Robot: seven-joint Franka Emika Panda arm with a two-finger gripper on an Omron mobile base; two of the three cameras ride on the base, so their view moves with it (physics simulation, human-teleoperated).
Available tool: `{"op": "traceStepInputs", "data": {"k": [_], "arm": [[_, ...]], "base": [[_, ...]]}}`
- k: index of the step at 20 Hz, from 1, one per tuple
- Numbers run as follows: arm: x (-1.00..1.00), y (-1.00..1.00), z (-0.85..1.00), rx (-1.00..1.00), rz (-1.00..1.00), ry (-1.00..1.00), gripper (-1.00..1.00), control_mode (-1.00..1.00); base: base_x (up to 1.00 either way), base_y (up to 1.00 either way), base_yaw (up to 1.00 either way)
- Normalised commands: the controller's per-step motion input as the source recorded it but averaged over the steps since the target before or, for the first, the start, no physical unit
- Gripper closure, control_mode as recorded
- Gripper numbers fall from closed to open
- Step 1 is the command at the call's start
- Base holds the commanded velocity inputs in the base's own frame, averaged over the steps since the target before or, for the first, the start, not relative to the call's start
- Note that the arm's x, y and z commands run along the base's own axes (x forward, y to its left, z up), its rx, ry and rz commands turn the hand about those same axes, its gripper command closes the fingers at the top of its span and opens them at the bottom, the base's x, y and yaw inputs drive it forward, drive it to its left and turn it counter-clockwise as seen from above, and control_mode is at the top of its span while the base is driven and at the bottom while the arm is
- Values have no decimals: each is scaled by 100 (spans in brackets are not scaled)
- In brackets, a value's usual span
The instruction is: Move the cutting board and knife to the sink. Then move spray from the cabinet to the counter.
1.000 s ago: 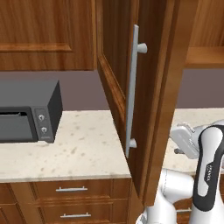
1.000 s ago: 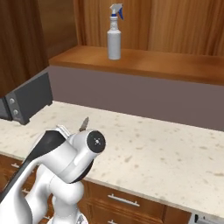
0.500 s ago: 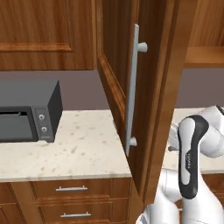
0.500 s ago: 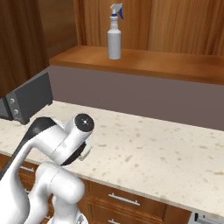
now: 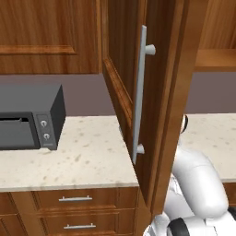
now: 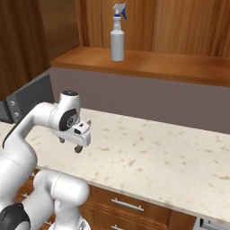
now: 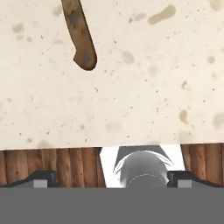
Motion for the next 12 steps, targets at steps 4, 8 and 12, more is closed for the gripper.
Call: {"op": "traceStepInputs", "data": {"k": [4, 8, 12], "arm": [[64, -7, -63, -2, 21, 16, -100, -100], [54, 3, -33, 0, 16, 1, -100, -100], [35, 5, -32, 1, 9, -2, -100, -100]], "base": [[0, 0, 0], [0, 0, 0], [0, 0, 0]]}}
